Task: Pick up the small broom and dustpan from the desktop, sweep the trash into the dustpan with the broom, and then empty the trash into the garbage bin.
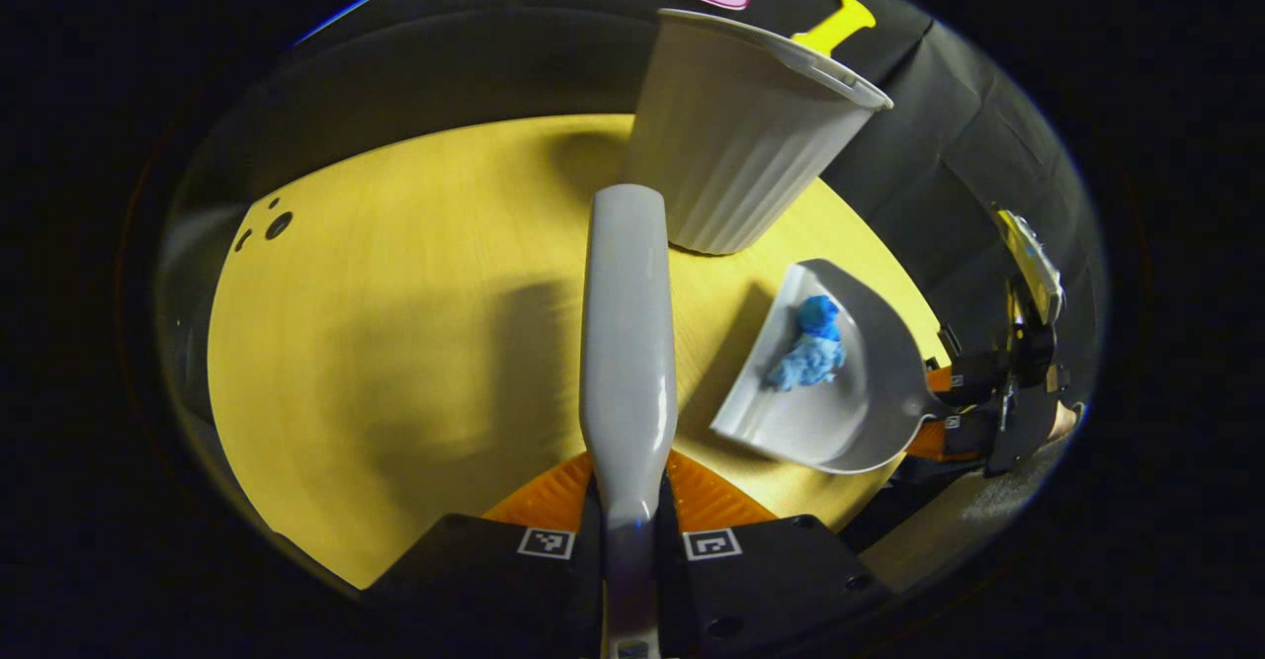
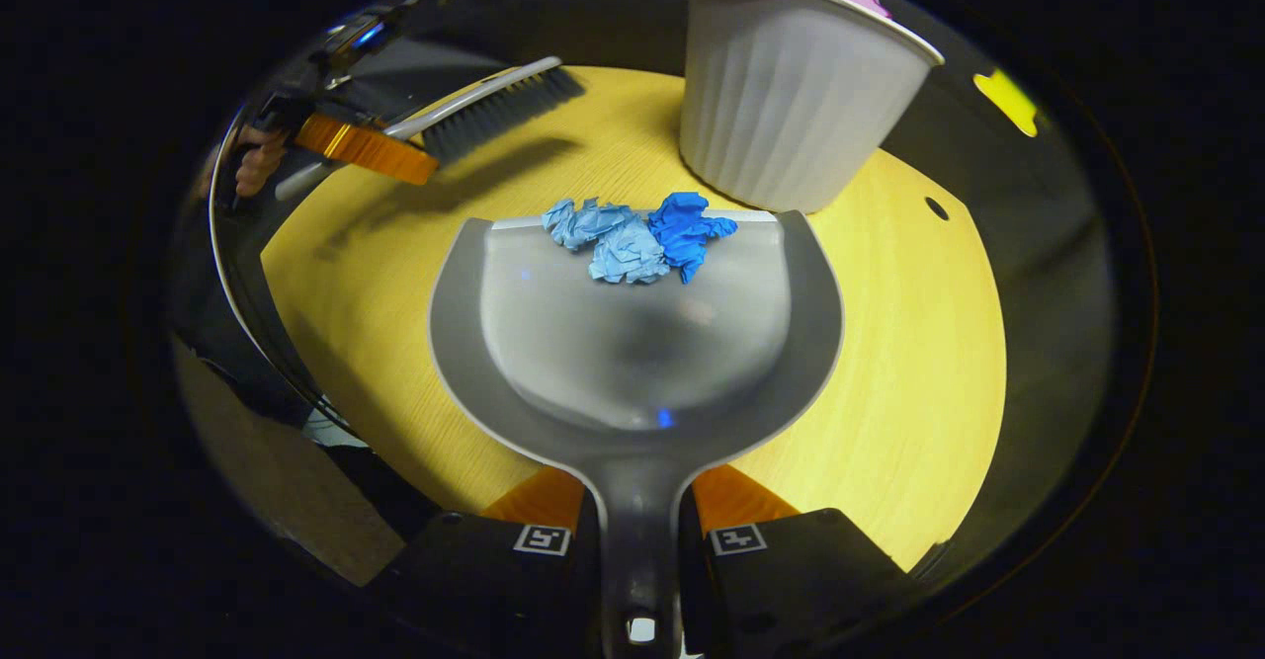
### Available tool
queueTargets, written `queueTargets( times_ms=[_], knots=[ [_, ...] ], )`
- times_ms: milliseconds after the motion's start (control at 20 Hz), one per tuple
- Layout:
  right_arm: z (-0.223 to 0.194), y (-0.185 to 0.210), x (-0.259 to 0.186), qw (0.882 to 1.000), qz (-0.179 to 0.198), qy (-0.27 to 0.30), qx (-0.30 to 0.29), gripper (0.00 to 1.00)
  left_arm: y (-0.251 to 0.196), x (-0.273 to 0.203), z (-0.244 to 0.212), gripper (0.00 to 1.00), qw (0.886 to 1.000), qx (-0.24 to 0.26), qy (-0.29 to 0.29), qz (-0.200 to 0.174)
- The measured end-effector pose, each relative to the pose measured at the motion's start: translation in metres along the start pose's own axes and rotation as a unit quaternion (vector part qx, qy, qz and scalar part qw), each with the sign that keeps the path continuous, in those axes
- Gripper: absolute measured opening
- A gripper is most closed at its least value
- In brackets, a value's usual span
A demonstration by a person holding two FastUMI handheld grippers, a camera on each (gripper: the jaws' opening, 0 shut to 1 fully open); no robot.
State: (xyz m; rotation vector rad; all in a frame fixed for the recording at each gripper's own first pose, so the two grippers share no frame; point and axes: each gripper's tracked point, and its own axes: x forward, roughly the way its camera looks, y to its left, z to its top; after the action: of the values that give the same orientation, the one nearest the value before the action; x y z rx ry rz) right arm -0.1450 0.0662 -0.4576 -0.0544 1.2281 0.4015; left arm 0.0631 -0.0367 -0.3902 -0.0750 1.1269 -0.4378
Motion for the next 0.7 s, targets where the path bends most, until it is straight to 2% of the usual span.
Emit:
queueTargets(
  times_ms=[200, 400, 450, 500, 700],
  knots=[
    [0.019, 0.0, -0.043, 0.997, -0.03, -0.018, 0.062, 0.36, 0.022, 0.007, -0.018, 0.26, 1.0, -0.015, -0.002, 0.014],
    [0.053, -0.017, -0.107, 0.995, -0.062, -0.023, 0.073, 0.36, 0.031, 0.002, -0.03, 0.25, 0.999, -0.028, 0.0, 0.023],
    [0.061, -0.018, -0.116, 0.994, -0.061, -0.019, 0.084, 0.36, 0.033, 0.002, -0.034, 0.29, 0.999, -0.028, 0.001, 0.027],
    [0.07, -0.02, -0.126, 0.993, -0.058, -0.015, 0.101, 0.36, 0.034, 0.002, -0.038, 0.25, 0.999, -0.029, 0.001, 0.027],
    [0.111, -0.04, -0.16, 0.989, -0.059, -0.023, 0.132, 0.36, 0.039, -0.001, -0.051, 0.25, 0.999, -0.024, 0.004, 0.024]
  ],
)
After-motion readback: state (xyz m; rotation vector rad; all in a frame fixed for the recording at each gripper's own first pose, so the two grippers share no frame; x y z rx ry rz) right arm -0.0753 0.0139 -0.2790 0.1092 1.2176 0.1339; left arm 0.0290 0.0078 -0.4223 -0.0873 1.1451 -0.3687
